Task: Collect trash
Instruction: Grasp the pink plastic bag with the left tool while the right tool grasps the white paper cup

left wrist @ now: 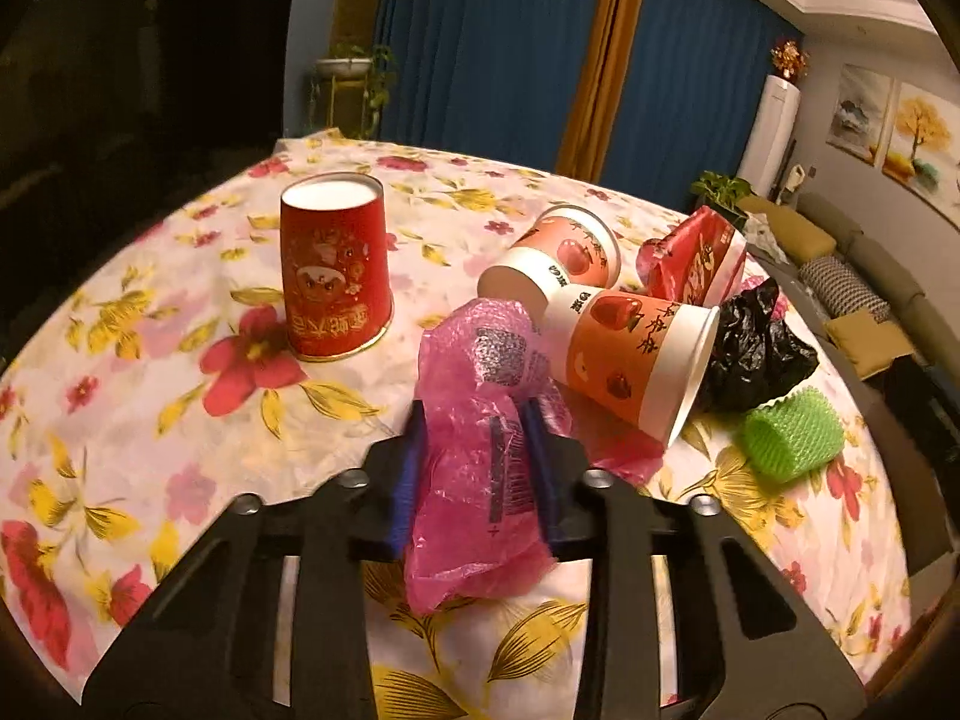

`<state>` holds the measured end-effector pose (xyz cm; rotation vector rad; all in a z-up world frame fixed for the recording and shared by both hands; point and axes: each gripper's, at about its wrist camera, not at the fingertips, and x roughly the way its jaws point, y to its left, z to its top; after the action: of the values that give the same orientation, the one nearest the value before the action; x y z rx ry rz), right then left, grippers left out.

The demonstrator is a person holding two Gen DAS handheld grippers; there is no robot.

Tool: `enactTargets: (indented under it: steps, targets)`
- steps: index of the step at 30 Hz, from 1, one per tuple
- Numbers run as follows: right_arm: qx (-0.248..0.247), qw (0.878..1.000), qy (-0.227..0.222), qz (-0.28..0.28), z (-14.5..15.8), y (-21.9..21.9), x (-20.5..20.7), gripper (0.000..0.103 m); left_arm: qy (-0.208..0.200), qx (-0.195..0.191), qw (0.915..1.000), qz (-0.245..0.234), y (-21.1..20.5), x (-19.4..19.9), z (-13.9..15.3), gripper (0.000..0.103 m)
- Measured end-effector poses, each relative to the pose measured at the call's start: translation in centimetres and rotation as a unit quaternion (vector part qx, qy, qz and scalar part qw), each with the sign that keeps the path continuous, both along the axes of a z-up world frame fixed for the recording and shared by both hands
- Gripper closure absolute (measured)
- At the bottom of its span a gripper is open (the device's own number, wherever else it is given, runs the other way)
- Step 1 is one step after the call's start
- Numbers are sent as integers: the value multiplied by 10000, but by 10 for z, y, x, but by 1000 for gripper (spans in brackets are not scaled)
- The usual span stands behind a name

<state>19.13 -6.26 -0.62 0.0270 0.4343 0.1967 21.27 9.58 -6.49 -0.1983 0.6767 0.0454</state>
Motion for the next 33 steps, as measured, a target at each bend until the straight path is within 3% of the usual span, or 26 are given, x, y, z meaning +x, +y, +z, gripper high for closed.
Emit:
enactTargets:
  steps: [5, 9, 14, 21, 29, 33]
  targets:
    - [-61, 9998, 160, 131, -8, 14, 9, 24, -170, -56, 9998, 79, 3, -8, 3, 95]
    - [-106, 9993, 273, 211, -12, 24, 18, 27, -355, -247, 9988, 246, 13, -21, 16, 96]
    - [-63, 9982, 473, 355, -17, 37, 33, 33, -721, -68, 9960, 530, 28, -40, 33, 96]
    - [-58, 9947, 889, 520, -34, 58, 52, 48, -874, 193, 9923, 860, 45, -53, 38, 96]
    - [-100, 9928, 1066, 529, -44, 70, 71, 65, -863, 218, 9927, 817, 49, -55, 38, 96]
    - [-61, 9918, 1136, 576, -46, 71, 76, 82, -818, 203, 9934, 780, 48, -52, 36, 96]
